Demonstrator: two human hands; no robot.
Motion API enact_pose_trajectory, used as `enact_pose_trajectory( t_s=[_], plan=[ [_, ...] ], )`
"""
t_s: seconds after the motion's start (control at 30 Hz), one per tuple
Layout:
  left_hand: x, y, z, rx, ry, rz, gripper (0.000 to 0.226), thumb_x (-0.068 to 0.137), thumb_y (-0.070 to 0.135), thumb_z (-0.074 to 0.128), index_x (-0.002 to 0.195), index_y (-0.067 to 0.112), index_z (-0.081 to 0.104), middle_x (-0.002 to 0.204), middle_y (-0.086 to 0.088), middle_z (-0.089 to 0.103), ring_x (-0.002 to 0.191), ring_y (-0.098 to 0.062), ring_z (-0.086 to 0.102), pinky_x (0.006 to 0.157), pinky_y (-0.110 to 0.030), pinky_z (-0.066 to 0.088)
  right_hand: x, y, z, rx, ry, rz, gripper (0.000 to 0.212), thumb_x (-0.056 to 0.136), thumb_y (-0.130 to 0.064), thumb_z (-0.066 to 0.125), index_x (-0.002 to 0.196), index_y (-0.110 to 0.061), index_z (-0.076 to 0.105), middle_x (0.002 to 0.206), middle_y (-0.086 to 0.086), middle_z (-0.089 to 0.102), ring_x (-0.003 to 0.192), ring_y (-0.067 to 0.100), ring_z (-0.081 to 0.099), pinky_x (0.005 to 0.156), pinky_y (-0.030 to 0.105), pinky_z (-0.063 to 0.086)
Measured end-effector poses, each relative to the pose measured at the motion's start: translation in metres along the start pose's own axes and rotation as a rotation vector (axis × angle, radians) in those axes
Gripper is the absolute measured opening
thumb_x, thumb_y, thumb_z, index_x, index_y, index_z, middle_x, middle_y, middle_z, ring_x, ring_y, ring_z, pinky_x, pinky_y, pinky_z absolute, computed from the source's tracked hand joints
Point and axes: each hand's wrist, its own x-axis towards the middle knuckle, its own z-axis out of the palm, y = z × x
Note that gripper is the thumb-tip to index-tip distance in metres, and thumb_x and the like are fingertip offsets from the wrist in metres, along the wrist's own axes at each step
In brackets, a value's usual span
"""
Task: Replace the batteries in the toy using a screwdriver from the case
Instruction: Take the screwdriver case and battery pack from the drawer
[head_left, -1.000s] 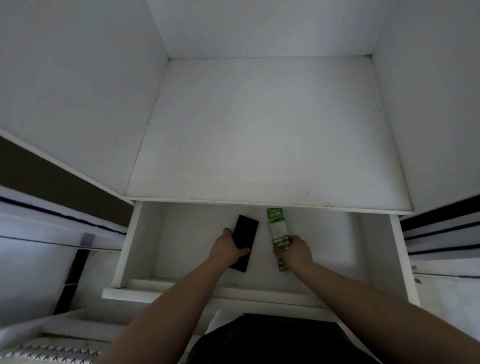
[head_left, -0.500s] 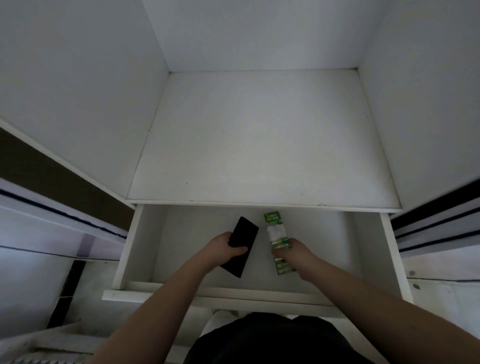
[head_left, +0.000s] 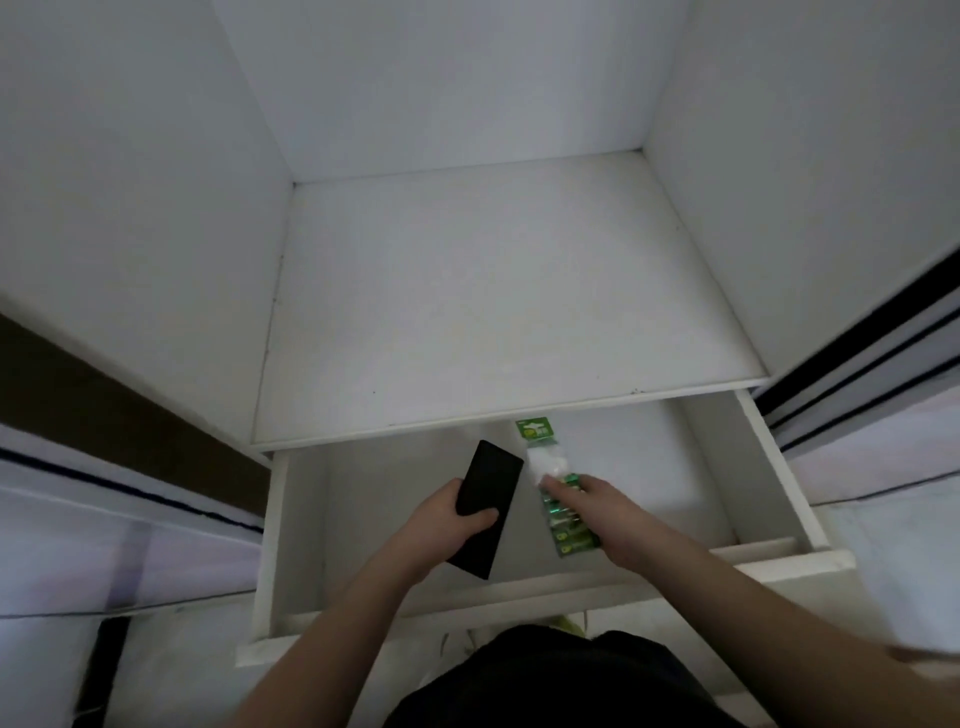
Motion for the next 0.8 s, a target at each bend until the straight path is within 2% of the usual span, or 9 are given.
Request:
enact_pose_trajectory(
  t_s=[0.13,0.23,0.33,0.47,0.8],
  plan=[
    [-0.011,0.008,-0.010,-0.064,-0.038,0.043,0.032,0.087,0.031,0.070,0.115,0.023,0.056,0.105,0.004,0.069,0.093,-0.013,0.067,0.079,-0.031,0.056,-0.023,-0.008,0.011,0.005,0.139,-0.077,0.034,0.089,-0.046,0.062,0.100,-0.014,0.062,0.095,0.012,0.071,0.083,0.027,0.069,0.078,0.039,0.056],
    [-0.015,0.014,-0.015,-0.101,-0.075,0.085,0.034,0.084,0.031,0.072,0.114,0.023,0.057,0.105,0.002,0.070,0.095,-0.016,0.068,0.088,-0.039,0.056,-0.037,-0.009,0.018,0.031,0.223,-0.111,0.033,0.091,-0.046,0.059,0.099,-0.014,0.062,0.095,0.015,0.071,0.087,0.030,0.069,0.081,0.042,0.055],
    [-0.014,0.023,-0.016,-0.098,-0.119,0.142,0.036,0.078,0.036,0.074,0.110,0.029,0.058,0.106,0.004,0.072,0.097,-0.015,0.068,0.092,-0.042,0.054,-0.052,-0.010,0.021,0.068,0.335,-0.136,0.034,0.092,-0.048,0.055,0.093,-0.015,0.063,0.093,0.014,0.071,0.086,0.031,0.069,0.083,0.043,0.054],
    [-0.011,0.044,-0.009,-0.118,-0.196,0.197,0.025,0.087,0.024,0.070,0.105,0.034,0.056,0.108,0.007,0.070,0.098,-0.012,0.068,0.091,-0.037,0.054,-0.076,-0.008,0.018,0.146,0.432,-0.147,0.036,0.093,-0.049,0.054,0.097,-0.015,0.064,0.092,0.014,0.070,0.077,0.024,0.066,0.075,0.039,0.053],
    [0.000,0.100,0.056,-0.021,-0.407,0.266,0.025,0.087,0.024,0.070,0.109,0.031,0.058,0.107,0.008,0.070,0.096,-0.010,0.067,0.081,-0.030,0.053,-0.141,0.016,-0.036,0.387,0.678,-0.207,0.029,0.095,-0.040,0.054,0.095,-0.012,0.062,0.077,0.005,0.065,0.065,0.017,0.063,0.064,0.032,0.051]
  ],
)
